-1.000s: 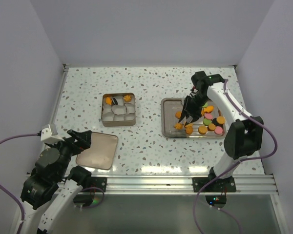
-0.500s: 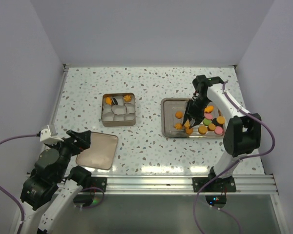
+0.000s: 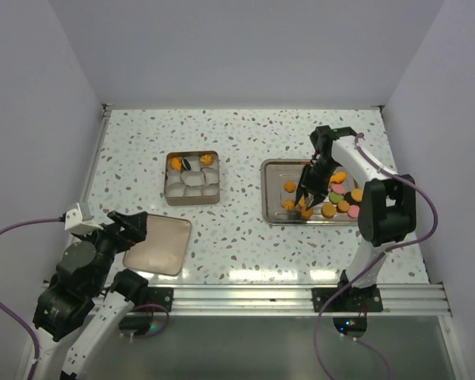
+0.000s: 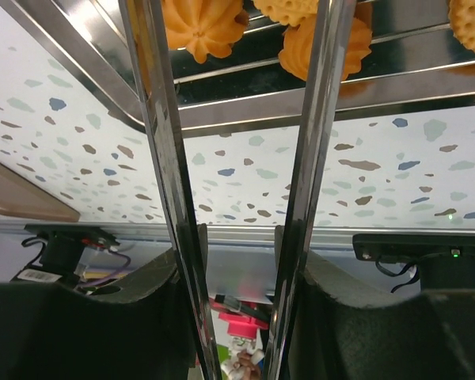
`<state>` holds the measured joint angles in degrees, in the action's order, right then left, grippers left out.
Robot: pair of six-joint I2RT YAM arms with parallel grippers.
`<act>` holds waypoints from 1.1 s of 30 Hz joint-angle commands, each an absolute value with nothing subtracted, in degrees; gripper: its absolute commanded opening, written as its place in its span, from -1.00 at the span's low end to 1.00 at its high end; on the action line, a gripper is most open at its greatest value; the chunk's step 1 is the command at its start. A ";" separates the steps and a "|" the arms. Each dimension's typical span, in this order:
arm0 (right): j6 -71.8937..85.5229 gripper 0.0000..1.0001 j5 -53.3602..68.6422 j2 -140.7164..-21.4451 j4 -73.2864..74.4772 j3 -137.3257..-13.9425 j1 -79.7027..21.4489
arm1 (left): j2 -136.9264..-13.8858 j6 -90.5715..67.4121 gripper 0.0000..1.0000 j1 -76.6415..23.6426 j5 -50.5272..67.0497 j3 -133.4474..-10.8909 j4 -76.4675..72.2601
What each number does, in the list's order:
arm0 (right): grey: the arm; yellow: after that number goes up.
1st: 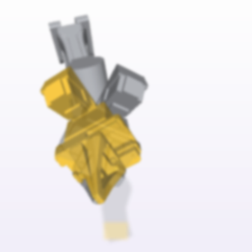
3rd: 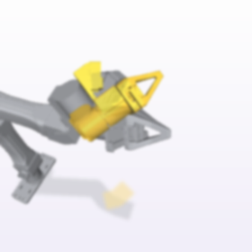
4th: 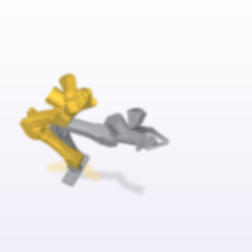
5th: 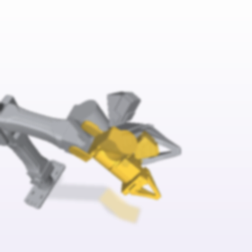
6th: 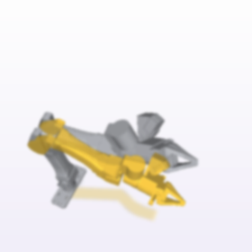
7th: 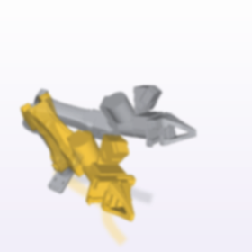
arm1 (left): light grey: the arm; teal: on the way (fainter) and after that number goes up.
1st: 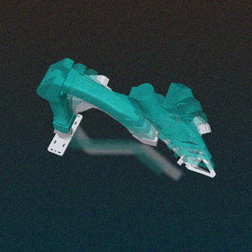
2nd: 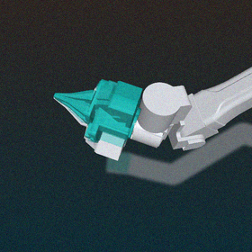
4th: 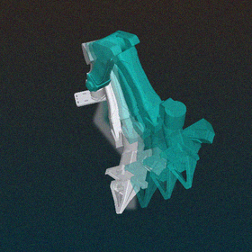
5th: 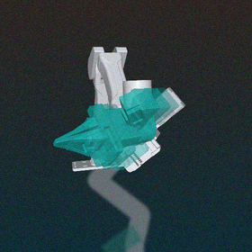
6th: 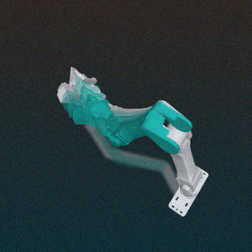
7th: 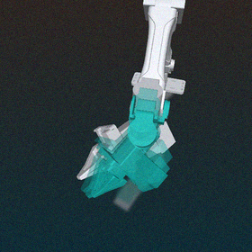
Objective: Pack the cookies
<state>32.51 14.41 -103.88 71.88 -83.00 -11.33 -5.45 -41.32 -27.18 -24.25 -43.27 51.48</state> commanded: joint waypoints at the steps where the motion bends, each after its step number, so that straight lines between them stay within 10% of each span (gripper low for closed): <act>1: 32.43 -0.16 13.97 -104.85 70.93 -83.67 -10.46 | -6.33 -41.22 1.00 -27.51 -24.79 -43.42 49.22; 33: 37.17 -0.77 20.73 -102.66 77.26 -103.26 -17.90 | -6.50 -40.78 1.00 -27.51 -24.26 -43.24 48.78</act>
